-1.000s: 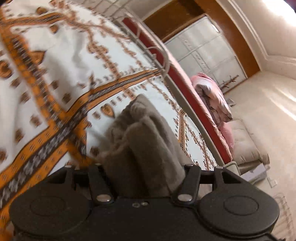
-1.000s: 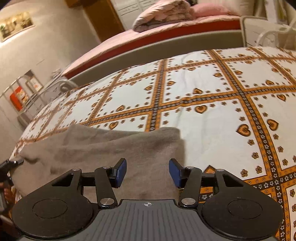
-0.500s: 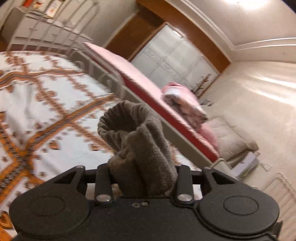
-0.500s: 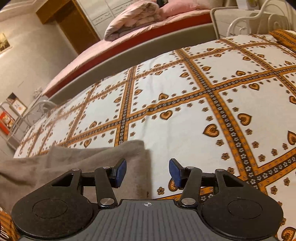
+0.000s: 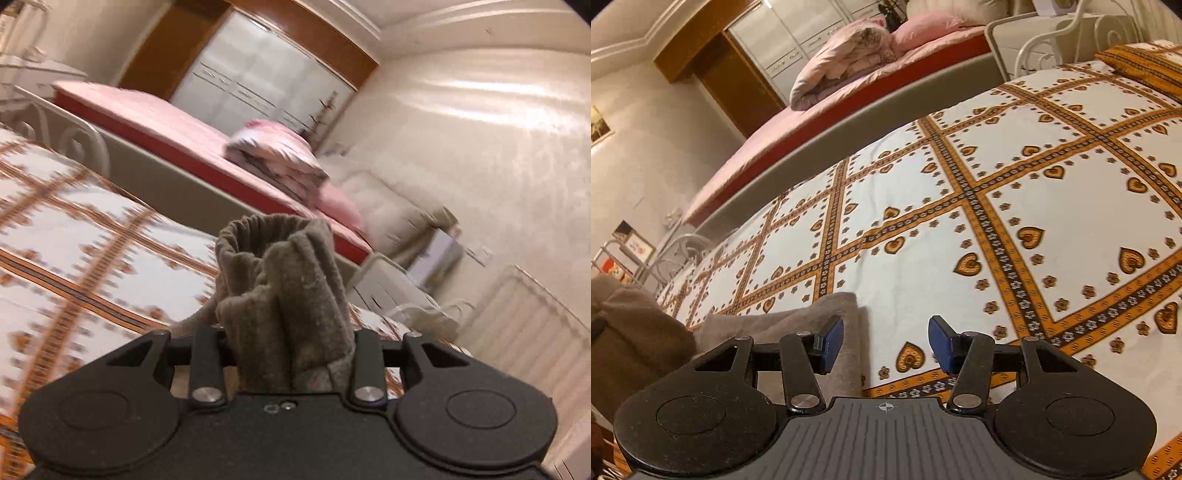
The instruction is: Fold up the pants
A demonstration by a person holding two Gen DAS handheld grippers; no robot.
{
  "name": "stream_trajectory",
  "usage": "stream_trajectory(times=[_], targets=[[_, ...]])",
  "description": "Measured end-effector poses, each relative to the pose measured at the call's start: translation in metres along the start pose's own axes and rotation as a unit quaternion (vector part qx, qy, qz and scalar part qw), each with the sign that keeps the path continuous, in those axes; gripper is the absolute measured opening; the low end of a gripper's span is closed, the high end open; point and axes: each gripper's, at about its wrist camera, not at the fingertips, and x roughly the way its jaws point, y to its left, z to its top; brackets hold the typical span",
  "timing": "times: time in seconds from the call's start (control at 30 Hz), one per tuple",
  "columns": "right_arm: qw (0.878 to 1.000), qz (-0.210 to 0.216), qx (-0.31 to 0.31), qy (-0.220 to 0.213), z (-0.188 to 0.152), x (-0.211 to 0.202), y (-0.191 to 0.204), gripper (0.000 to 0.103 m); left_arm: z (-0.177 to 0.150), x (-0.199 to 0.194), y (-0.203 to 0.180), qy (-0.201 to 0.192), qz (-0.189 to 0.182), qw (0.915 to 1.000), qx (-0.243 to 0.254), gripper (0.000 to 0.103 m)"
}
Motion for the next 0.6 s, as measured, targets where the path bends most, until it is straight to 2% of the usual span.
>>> stream_trajectory(times=[0.2,0.4,0.6], targets=[[1.0,-0.004,0.017,-0.01,0.006,-0.013,-0.019,0.052,-0.034,0.06,-0.045,0.059,-0.025,0.9971,0.04,0.025],[1.0,-0.004,0.027,-0.014,0.009,-0.021,-0.033,0.052,-0.061,0.086,-0.078,0.095,-0.023,0.9897,0.105,0.025],[0.999,-0.001,0.036,-0.01,0.009,-0.024,-0.041,0.052,-0.083,0.102,-0.105,0.115,-0.035,0.9834,0.136,0.026]])
